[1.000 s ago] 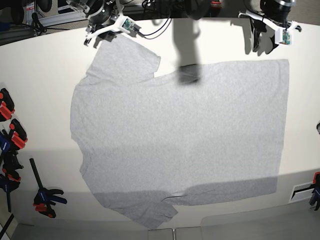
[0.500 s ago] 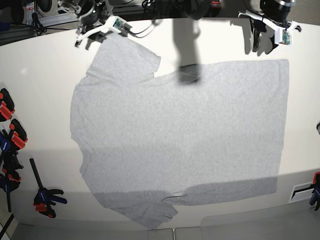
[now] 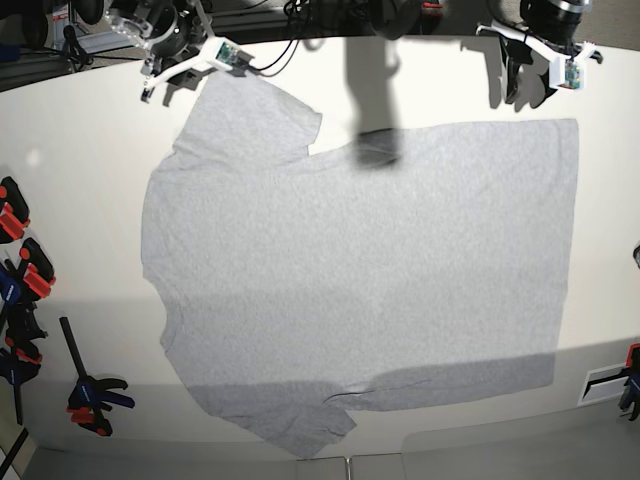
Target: Fold the T-shirt properly
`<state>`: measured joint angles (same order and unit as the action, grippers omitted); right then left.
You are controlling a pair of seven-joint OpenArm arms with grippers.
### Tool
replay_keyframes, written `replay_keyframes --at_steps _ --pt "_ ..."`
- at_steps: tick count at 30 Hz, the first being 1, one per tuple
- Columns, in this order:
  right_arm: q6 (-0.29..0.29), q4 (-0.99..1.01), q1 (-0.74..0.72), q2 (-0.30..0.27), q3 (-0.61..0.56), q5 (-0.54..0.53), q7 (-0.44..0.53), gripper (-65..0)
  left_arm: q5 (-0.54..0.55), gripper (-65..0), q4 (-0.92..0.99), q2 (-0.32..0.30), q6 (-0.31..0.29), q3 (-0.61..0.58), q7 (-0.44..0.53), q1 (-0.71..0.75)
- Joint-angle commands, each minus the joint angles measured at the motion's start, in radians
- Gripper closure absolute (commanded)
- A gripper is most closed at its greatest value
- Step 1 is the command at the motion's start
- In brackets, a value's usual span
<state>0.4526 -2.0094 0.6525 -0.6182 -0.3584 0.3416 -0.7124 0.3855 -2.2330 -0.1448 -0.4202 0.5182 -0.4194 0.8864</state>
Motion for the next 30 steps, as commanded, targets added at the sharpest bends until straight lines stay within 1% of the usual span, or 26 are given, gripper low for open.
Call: replay_keyframes --at_steps 1,5,8,11,14,17,21,24,29,30 --pt "0.005 0.007 -0.018 0.000 -0.031 -0.031 0.045 -24.9 0.010 -21.9 -0.018 -0.006 0.000 0.005 0.023 0.011" --pt "0.005 0.007 -0.094 0.001 -0.119 -0.032 0.023 -24.9 0.010 -21.9 -0.018 -0.006 0.000 0.005 0.023 0.011" --pt "0.004 0.007 -0.148 0.001 -0.157 -0.032 0.012 -24.9 0.010 -21.9 -0.018 -0.006 0.000 0.005 0.023 0.011" --pt "0.004 0.010 -0.188 0.000 -0.163 -0.037 0.012 -24.9 0.010 -21.9 -0.018 -0.006 0.000 0.005 0.023 0.011" --pt "0.005 0.038 -0.209 0.001 -0.163 -0.085 0.010 -24.9 0.010 -21.9 -0.018 -0.006 0.000 0.005 0.023 0.011" --pt "0.006 0.063 -0.206 0.000 -0.166 -0.088 0.003 -24.9 0.010 -21.9 -0.018 -0.006 0.000 0.005 0.023 0.011" --pt "0.026 0.101 -0.206 0.000 -0.166 -0.088 -0.008 -24.8 0.010 -21.9 -0.018 -0.006 0.000 0.005 0.023 0.011" --pt "0.027 0.112 -0.206 0.000 -0.166 -0.088 -0.017 -24.6 0.010 -21.9 -0.018 -0.006 0.001 0.005 0.023 0.011" --pt "0.024 0.112 -0.206 0.001 -0.166 -0.088 -0.035 -14.8 0.010 -21.9 -0.018 -0.006 0.000 0.005 0.023 0.011" --pt "0.016 0.112 -0.206 0.001 -0.166 -0.088 -0.037 -12.8 0.010 -21.9 -0.018 -0.006 0.000 0.005 0.023 0.011"
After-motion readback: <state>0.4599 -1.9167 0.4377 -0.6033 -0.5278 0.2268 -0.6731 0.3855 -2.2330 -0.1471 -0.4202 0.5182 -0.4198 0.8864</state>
